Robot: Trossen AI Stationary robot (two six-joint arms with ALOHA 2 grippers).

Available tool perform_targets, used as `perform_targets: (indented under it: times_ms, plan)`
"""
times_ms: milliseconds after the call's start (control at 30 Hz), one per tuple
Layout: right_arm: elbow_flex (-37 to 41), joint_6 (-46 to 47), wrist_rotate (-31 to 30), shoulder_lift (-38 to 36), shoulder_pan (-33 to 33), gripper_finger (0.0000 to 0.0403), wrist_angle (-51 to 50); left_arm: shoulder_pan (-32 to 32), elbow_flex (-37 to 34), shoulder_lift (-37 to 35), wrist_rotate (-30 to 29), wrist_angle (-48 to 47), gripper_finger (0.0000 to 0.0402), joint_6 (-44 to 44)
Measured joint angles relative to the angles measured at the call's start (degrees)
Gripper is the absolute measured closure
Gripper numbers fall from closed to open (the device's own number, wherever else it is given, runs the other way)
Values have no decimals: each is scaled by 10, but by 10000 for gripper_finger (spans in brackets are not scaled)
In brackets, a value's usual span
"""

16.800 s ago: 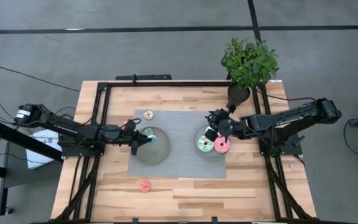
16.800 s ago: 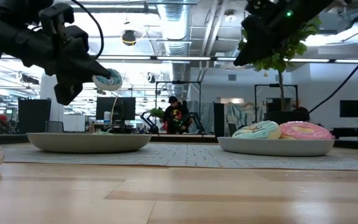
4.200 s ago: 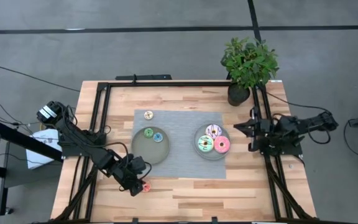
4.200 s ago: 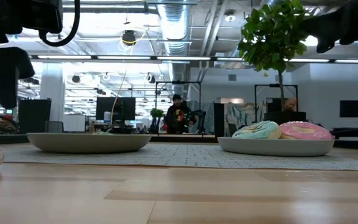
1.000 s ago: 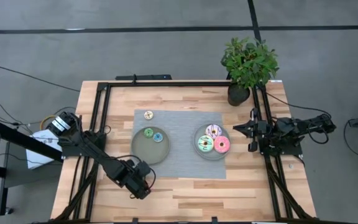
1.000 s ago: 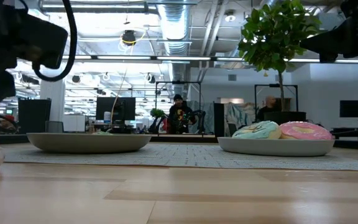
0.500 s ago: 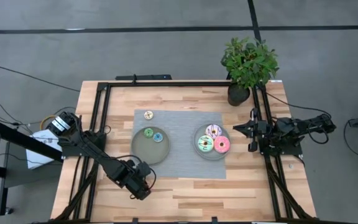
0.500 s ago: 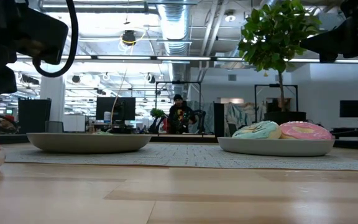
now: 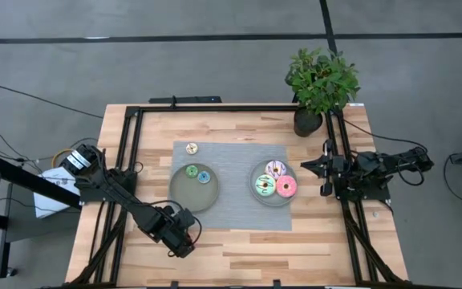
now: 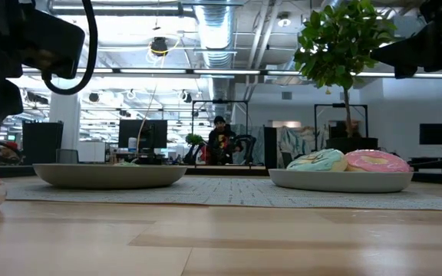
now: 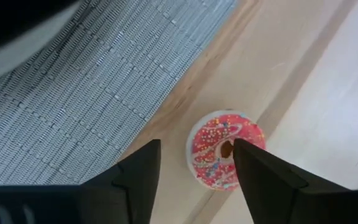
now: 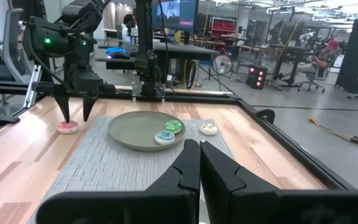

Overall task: Pick & Place donuts
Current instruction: Put the small pink donut into the green plate

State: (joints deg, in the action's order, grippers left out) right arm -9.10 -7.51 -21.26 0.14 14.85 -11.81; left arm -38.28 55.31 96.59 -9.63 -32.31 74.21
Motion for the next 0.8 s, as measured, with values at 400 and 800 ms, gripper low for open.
perform_targets:
  times_ms: [400,800]
  plan:
    - [0,0,0,0,0,402,0,0,2,37,24,5,201,4]
    - [0,0,0,0,0,402,0,0,2,39,18,3,293,-15]
